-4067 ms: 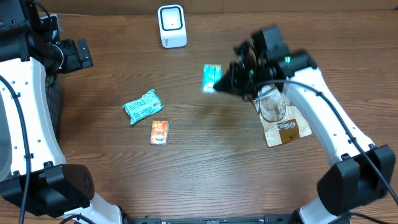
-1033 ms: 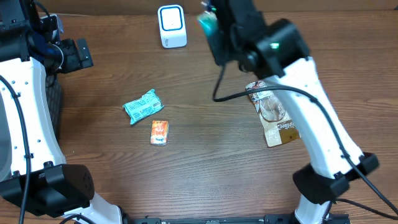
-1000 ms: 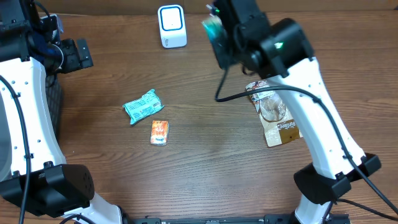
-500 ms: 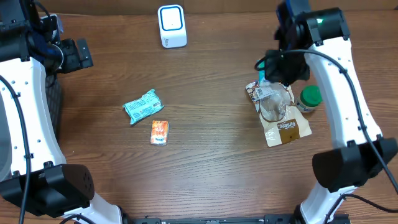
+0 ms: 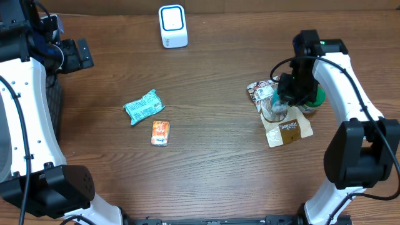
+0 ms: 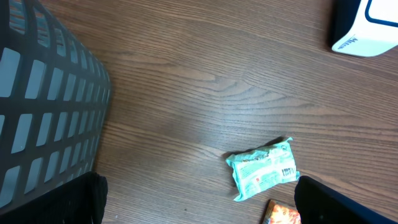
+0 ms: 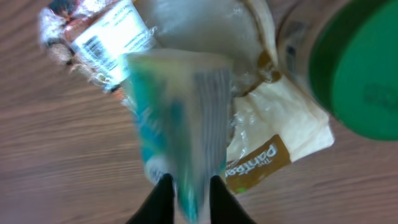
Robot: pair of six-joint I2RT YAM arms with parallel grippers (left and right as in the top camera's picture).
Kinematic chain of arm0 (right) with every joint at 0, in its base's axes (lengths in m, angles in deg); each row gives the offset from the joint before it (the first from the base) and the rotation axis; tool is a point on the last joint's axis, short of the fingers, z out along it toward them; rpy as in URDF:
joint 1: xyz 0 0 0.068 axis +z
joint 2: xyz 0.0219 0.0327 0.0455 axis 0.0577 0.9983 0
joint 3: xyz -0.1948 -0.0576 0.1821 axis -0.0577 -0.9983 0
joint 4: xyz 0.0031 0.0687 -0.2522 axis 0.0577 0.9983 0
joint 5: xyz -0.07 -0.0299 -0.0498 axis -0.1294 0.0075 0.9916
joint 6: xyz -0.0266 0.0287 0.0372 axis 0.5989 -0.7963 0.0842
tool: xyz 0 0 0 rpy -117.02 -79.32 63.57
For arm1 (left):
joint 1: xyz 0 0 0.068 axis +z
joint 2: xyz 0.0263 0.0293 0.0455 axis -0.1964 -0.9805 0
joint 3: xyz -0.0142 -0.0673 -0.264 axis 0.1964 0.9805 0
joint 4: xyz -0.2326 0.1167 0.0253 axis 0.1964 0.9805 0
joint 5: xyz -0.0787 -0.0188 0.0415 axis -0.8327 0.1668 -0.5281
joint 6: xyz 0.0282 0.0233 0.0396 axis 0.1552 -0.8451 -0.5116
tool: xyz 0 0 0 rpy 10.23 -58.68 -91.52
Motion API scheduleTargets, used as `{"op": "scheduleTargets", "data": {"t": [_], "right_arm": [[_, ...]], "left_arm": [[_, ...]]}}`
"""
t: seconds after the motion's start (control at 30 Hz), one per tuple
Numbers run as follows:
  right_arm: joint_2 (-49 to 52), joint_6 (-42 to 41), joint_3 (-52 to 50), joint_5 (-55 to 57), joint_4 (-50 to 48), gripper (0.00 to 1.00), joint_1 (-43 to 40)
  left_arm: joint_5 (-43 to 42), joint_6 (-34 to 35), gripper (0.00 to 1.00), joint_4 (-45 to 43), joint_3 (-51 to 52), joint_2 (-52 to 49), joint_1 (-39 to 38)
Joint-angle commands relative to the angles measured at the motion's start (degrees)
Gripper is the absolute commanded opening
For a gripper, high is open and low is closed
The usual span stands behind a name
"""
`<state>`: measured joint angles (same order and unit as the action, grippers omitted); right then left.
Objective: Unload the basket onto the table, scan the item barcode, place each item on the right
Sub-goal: 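Carry the Kleenex pack right and drop it onto the mushroom bag, then move the right gripper left and grasp the orange tissue pack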
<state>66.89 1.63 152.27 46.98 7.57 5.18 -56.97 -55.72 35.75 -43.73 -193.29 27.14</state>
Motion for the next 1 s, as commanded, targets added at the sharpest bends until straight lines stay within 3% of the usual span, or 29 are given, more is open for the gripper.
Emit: {"op": "scheduleTargets", "data": {"t": [0.0,0.27,0.43,0.6,0.97], "right_arm": [[-0.22,0.24,-1.03,-0.15,-1.16,0.34,-1.22],[-0.26,2.97,3.58,-3.04,-0.13,0.39,-0.76],[-0.35,5.11,8.98,-14.21,0.24,0.40,1.68],[-0.11,4.52,8.15,-24.70,-5.49,0.39,8.33],[0.72,-14.36,-3.15,-24.55,-24.76,0.26,27.61]], "left_arm": [[0.15,-1.27,0.99,-0.04,-0.11,-0.72,0.20],[0.15,-1.27,1.00,-0.04,-0.11,-0.72,0.20],[0.15,-1.27,1.00,-0.02,-0.11,-0.72,0.20],[0.15,-1.27,1.00,-0.04,-0.11,-0.72,0.20],[0.15,-1.27,0.99,-0.04,-0.11,-0.72,0.20]]}}
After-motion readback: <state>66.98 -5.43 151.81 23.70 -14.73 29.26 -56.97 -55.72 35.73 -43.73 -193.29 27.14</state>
